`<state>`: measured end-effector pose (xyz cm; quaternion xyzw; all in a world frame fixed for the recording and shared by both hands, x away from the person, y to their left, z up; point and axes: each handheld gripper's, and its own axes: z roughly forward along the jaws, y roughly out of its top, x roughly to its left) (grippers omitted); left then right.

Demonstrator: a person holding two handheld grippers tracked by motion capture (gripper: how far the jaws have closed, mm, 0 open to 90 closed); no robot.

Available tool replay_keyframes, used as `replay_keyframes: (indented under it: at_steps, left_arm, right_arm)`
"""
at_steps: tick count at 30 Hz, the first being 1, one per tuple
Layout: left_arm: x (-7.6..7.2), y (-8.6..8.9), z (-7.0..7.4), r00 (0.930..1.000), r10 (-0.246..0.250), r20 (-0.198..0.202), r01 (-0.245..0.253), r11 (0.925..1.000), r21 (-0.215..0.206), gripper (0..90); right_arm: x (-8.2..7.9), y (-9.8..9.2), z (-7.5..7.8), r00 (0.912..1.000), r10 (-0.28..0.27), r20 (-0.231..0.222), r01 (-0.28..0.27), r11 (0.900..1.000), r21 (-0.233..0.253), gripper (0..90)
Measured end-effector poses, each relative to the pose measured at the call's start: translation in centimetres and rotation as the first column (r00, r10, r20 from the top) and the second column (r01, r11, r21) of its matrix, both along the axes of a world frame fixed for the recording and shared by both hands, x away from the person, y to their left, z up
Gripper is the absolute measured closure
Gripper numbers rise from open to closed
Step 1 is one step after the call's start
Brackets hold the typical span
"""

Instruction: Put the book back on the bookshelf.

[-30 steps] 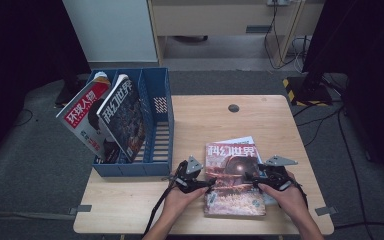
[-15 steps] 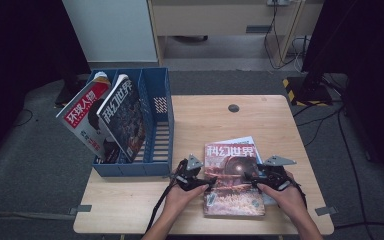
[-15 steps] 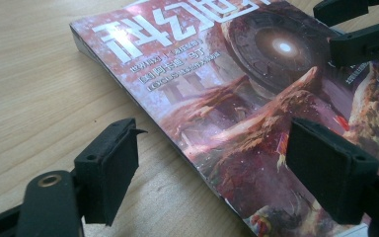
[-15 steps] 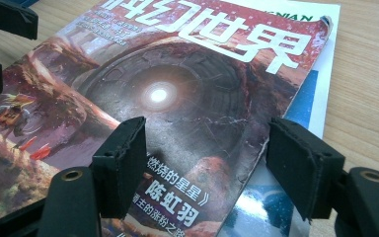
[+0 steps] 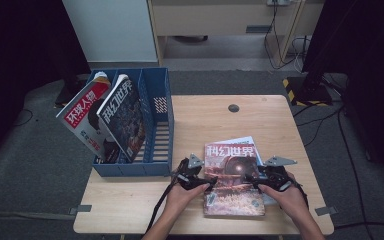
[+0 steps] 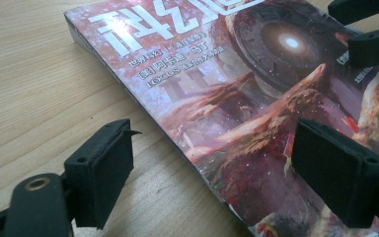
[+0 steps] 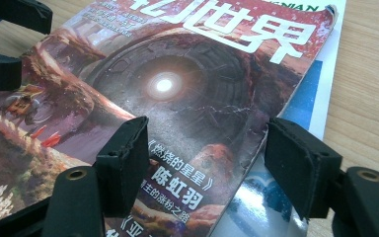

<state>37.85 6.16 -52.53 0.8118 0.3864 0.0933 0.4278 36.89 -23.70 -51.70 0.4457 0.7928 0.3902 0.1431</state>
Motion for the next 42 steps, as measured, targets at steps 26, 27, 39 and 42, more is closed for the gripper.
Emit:
replay_keyframes:
  at_steps: [26,27,39,42]
  left_arm:
    - [0.9,-0.2,-0.5,0.9988,0.0,-0.049,-0.001,0.9997,-0.023,11.8]
    - [1.0,-0.2,-0.6,0.9986,0.0,-0.054,-0.001,0.9996,-0.027,11.6]
    - [1.4,-0.5,-0.6,0.9968,-0.008,-0.079,0.006,0.9996,-0.027,10.0]
    - [1.6,-0.7,-0.6,0.9955,-0.017,-0.093,0.015,0.9995,-0.028,9.7]
  right_arm:
    - [-0.1,0.3,0.0,1.0,-0.004,0.003,0.004,1.0,-0.005,30.8]
    - [-0.1,0.3,0.0,1.0,-0.005,0.003,0.005,1.0,-0.005,30.7]
    - [0.0,0.5,-0.1,1.0,-0.001,0.007,0.001,1.0,-0.004,30.6]
    - [0.0,0.5,-0.1,1.0,-0.002,0.006,0.002,1.0,-0.003,30.5]
